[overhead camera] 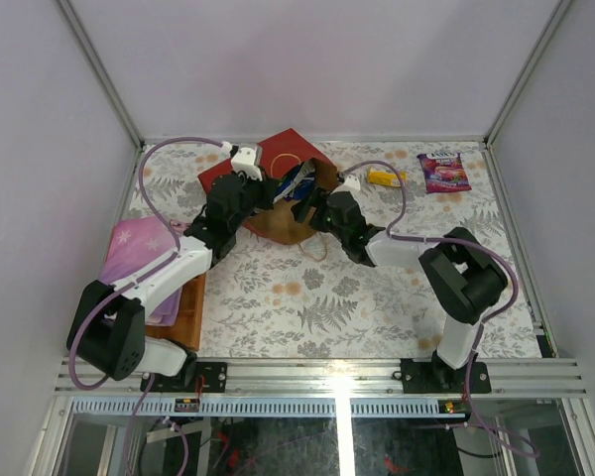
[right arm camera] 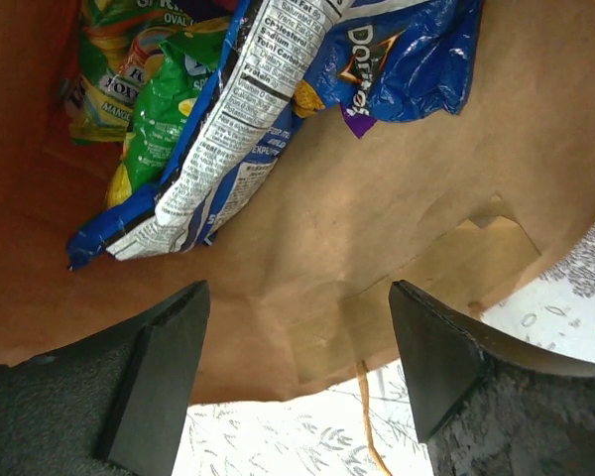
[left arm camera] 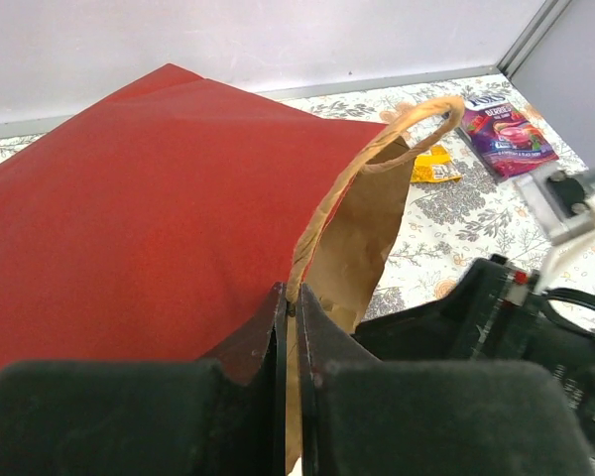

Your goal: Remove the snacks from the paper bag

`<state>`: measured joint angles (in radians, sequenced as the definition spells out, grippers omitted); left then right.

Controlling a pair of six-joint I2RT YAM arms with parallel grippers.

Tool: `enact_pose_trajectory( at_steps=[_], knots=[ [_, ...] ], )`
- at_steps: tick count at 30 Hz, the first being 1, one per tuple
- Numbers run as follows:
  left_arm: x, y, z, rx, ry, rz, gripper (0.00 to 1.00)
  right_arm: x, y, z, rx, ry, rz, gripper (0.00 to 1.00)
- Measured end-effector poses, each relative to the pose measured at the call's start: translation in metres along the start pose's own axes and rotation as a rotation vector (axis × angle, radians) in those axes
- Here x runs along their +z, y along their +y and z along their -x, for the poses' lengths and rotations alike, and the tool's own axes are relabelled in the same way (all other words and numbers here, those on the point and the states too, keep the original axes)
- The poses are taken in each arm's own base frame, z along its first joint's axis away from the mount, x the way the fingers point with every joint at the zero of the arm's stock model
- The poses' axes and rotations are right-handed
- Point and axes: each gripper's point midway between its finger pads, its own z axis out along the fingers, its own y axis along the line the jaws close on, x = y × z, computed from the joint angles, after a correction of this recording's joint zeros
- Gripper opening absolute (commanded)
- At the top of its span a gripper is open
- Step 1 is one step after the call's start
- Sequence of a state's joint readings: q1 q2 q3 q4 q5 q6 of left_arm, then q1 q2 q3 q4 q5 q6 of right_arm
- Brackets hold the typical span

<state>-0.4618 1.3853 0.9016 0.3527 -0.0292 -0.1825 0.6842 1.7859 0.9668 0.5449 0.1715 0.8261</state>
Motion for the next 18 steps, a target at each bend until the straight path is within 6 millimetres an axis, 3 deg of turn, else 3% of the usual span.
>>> enact_pose_trajectory(
  at_steps=[4, 14, 18],
  knots=[
    [0.001, -0.001, -0.001, -0.005, 0.004, -0.006, 0.01, 0.018, 0.005, 0.0, 0.026, -0.007, 0.007, 0.73],
    [0.002, -0.002, -0.004, -0.009, 0.012, -0.013, 0.01, 0.046, 0.035, 0.016, 0.076, -0.066, 0.072, 0.72],
    [0.002, -0.002, -0.004, -0.009, 0.011, -0.013, 0.01, 0.062, 0.034, 0.012, 0.083, -0.074, 0.066, 0.7]
  ],
)
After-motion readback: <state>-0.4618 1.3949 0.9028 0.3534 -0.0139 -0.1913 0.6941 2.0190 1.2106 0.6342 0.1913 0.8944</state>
